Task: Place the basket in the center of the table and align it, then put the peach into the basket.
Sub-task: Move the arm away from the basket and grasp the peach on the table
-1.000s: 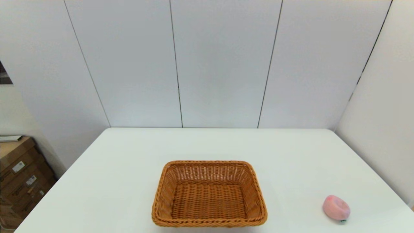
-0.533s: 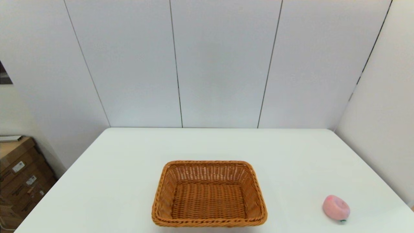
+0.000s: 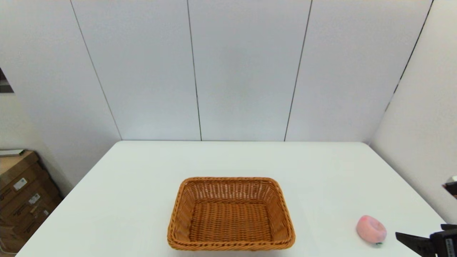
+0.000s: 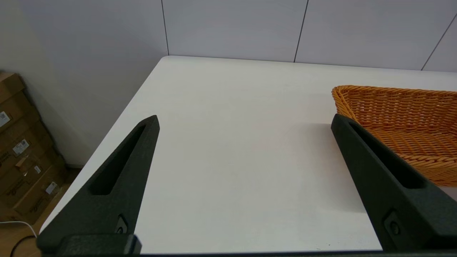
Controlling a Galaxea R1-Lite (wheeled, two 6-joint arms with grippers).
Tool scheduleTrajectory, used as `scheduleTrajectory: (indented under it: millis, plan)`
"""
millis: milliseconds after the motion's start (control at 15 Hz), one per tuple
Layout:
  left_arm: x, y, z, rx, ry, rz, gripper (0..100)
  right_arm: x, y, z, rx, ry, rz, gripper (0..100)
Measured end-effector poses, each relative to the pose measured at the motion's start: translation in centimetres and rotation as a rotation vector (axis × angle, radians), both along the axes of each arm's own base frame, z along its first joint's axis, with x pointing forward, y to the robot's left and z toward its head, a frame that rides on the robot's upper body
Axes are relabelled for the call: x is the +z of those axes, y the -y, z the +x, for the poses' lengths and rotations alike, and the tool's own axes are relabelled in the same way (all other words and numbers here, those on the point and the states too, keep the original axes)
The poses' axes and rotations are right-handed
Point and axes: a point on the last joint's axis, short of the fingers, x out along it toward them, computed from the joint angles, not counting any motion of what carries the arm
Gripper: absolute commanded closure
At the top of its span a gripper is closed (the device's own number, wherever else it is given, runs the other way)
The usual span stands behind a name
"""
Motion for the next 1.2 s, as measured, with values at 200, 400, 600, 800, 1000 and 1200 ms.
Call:
scheduleTrajectory:
  millis: [200,400,600,800,1000,1200]
  plan:
    - [0.0,0.0,0.0,0.000,0.000,0.002,0,-2.5,0.1,4.5,-0.007,-0.218,-0.017,0]
    - [0.0,0.0,0.0,0.000,0.000,0.001,0,-4.6,0.5,7.6,-0.028,-0.331,-0.020,0]
    - [0.0,0.0,0.0,0.000,0.000,0.000,0,-6.4,1.1,9.9,-0.061,-0.345,-0.024,0]
    - [0.0,0.0,0.0,-0.001,0.000,0.004,0,-8.2,1.5,11.3,-0.098,-0.380,-0.061,0]
    - [0.0,0.0,0.0,-0.001,0.000,0.004,0,-9.8,1.6,12.3,-0.102,-0.404,-0.062,0]
    - [0.0,0.0,0.0,-0.001,0.000,0.002,0,-11.0,1.6,12.7,-0.095,-0.434,-0.055,100]
